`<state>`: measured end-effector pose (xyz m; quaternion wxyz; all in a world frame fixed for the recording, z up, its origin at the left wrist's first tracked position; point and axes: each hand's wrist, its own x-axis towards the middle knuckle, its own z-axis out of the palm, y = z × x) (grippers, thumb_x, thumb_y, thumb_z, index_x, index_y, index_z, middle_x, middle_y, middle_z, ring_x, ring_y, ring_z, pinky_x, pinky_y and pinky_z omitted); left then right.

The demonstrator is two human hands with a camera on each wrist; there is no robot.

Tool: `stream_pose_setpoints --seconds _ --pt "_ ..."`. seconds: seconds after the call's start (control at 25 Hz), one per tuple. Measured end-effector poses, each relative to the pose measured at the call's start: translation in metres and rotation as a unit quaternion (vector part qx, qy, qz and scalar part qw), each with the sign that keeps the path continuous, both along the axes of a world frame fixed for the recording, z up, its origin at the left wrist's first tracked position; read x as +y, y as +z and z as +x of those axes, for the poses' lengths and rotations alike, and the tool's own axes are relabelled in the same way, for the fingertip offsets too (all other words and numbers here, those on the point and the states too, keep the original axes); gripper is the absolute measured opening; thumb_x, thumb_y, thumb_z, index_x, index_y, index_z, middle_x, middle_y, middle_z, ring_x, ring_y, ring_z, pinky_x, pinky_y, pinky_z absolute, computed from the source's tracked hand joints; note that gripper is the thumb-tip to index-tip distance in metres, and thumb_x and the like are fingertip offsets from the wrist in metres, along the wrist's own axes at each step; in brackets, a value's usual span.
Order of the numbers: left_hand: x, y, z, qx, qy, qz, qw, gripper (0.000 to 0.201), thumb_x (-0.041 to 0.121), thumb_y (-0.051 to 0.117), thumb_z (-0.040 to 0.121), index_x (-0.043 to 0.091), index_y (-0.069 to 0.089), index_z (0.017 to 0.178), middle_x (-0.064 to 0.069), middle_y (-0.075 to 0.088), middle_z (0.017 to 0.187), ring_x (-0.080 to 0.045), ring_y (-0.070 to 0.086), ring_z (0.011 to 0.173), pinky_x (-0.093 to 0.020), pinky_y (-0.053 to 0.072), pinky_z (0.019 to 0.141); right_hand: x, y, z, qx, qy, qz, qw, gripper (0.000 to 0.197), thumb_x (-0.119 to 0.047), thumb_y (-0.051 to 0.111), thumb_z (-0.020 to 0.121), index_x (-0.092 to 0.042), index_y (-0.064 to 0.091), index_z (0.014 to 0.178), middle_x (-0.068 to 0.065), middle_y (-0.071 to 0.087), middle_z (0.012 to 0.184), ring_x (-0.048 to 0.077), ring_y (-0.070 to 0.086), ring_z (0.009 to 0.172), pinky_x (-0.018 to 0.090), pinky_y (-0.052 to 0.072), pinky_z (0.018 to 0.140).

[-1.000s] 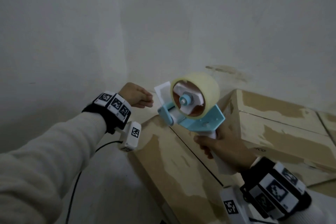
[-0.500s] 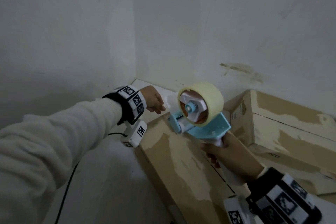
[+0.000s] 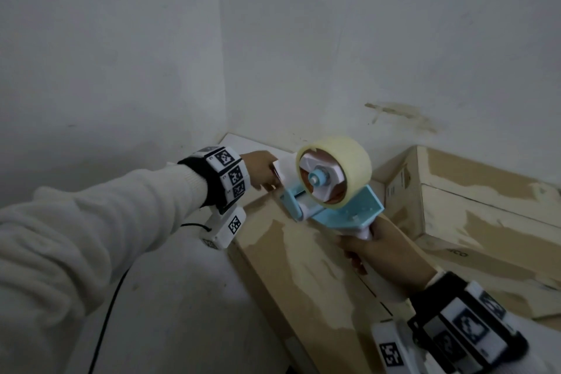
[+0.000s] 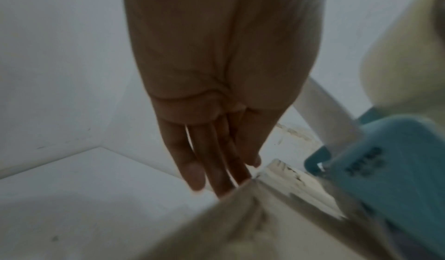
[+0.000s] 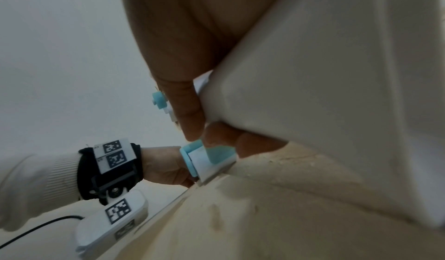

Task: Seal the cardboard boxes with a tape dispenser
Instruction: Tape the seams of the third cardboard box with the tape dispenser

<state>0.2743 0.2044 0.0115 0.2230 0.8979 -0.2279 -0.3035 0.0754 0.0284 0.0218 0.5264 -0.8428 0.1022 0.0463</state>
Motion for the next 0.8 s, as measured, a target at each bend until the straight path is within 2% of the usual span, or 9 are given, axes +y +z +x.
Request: stream_pose_setpoints --seconds 0.08,0.16,0.24,0.32,0.36,0.48,0.6,0.72,0.8 --pt "0.004 0.001 -0.016 0.019 -0.016 -0.008 1.000 0.032 0.011 0.044 0.096 0.002 0.054 0.126 -0.015 0.058 0.128 -0.030 0.057 0.115 -0.034 0.048 0.086 -0.001 -0.001 0.000 0.006 0.005 0.005 1.000 0.013 -0.027 0.066 0.078 -0.025 0.063 0.090 0.011 0.065 0.068 0.020 0.058 0.053 0.038 0.053 0.054" --pt "0.009 -0.006 -0.033 0.010 -0.047 -0.021 0.999 0.038 0.012 0.036 0.099 0.006 0.044 0.136 -0.010 0.047 0.140 -0.028 0.044 0.130 -0.031 0.034 0.105 0.000 -0.001 0.001 0.007 0.003 0.005 1.000 0.010 -0.024 0.065 0.082 -0.028 0.062 0.090 0.012 0.066 0.071 0.020 0.060 0.054 0.037 0.054 0.055" --pt "0.017 -0.017 -0.048 0.025 -0.048 -0.071 0.996 0.040 0.014 0.033 0.101 0.008 0.039 0.140 -0.007 0.040 0.145 -0.022 0.036 0.136 -0.025 0.023 0.110 0.003 0.000 0.000 0.005 0.006 -0.011 1.000 0.009 -0.029 0.064 0.085 -0.034 0.059 0.090 0.010 0.069 0.074 0.021 0.064 0.055 0.034 0.056 0.055" --pt "0.020 -0.030 -0.055 0.010 -0.017 -0.114 0.993 0.043 0.026 0.036 0.100 0.011 0.040 0.140 -0.005 0.040 0.147 -0.022 0.036 0.136 -0.029 0.022 0.115 0.004 0.000 0.000 -0.005 0.019 -0.039 0.999 0.008 -0.035 0.062 0.086 -0.039 0.057 0.091 0.008 0.069 0.075 0.023 0.068 0.057 0.033 0.057 0.054" --pt "0.020 -0.034 -0.058 -0.010 0.001 -0.121 0.993 0.045 0.032 0.036 0.099 0.013 0.042 0.139 -0.005 0.042 0.146 -0.023 0.039 0.135 -0.032 0.023 0.115 0.005 -0.001 0.000 -0.008 0.029 -0.054 0.998 0.008 -0.037 0.061 0.086 -0.040 0.056 0.092 0.008 0.069 0.074 0.024 0.068 0.057 0.036 0.058 0.054" --pt "0.019 -0.039 -0.066 -0.083 0.031 -0.064 0.994 0.041 0.031 0.032 0.101 0.017 0.045 0.137 -0.006 0.046 0.143 -0.025 0.045 0.129 -0.032 0.031 0.109 0.005 -0.003 0.002 -0.005 0.047 -0.084 0.995 0.010 -0.039 0.060 0.086 -0.037 0.056 0.096 0.006 0.067 0.066 0.022 0.065 0.050 0.042 0.058 0.055" --pt "0.019 -0.040 -0.068 -0.105 0.038 -0.041 0.993 0.042 0.035 0.030 0.101 0.022 0.043 0.139 -0.006 0.046 0.144 -0.026 0.045 0.128 -0.033 0.033 0.107 0.006 -0.003 0.001 0.007 0.041 -0.074 0.996 0.011 -0.035 0.059 0.086 -0.032 0.057 0.096 0.007 0.060 0.056 0.020 0.056 0.044 0.039 0.053 0.052" --pt "0.017 -0.040 -0.067 -0.114 0.040 -0.005 0.993 0.043 0.037 0.028 0.101 0.028 0.040 0.141 -0.008 0.045 0.144 -0.028 0.045 0.128 -0.035 0.034 0.106 0.002 -0.002 -0.011 0.007 0.044 -0.071 0.996 0.013 -0.028 0.060 0.087 -0.016 0.060 0.093 0.008 0.055 0.048 0.018 0.050 0.037 0.036 0.047 0.049" --pt "0.017 -0.043 -0.066 -0.114 0.051 0.011 0.992 0.043 0.041 0.027 0.101 0.037 0.034 0.143 -0.008 0.043 0.146 -0.030 0.045 0.129 -0.037 0.035 0.107 -0.009 -0.002 -0.034 0.008 0.045 -0.062 0.997 0.010 -0.024 0.061 0.088 -0.014 0.061 0.088 0.004 0.053 0.043 0.016 0.048 0.035 0.032 0.044 0.045"
